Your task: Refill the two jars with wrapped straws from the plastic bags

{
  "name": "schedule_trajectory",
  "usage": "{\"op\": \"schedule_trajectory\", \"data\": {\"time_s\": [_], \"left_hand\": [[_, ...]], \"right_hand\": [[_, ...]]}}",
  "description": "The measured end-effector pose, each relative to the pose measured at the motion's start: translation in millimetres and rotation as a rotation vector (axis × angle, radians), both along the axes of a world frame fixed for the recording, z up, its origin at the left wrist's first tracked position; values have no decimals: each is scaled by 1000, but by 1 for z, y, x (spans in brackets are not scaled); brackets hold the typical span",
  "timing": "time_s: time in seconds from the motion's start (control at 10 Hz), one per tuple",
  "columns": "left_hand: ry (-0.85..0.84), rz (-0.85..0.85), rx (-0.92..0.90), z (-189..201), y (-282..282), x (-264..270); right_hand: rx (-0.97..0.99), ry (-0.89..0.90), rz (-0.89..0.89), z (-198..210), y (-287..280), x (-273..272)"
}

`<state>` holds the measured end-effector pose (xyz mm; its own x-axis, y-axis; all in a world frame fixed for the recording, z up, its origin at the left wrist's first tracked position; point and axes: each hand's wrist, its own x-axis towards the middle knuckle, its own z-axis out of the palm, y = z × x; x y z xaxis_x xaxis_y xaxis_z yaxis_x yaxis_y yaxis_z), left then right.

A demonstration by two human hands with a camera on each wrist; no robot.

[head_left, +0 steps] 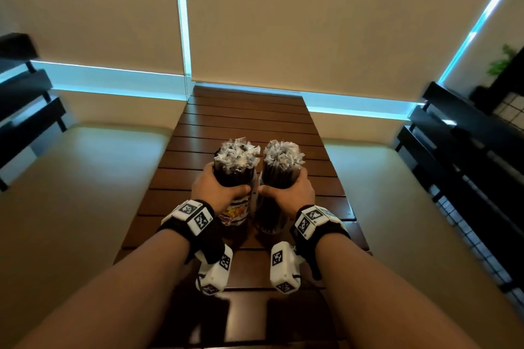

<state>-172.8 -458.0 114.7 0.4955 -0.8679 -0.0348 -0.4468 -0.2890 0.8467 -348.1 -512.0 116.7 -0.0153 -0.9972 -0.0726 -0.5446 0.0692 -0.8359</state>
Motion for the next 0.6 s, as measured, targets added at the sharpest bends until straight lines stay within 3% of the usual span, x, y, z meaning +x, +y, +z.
{"op": "schedule_trajectory", "data": {"time_s": [0.4, 0.6], "left_hand": [[-35, -32, 39, -12, -55, 21], [-56, -45, 117, 0, -25, 23]], "right_hand": [[28, -65, 28, 2, -43, 8], [-15, -28, 14, 3, -24, 3]]}}
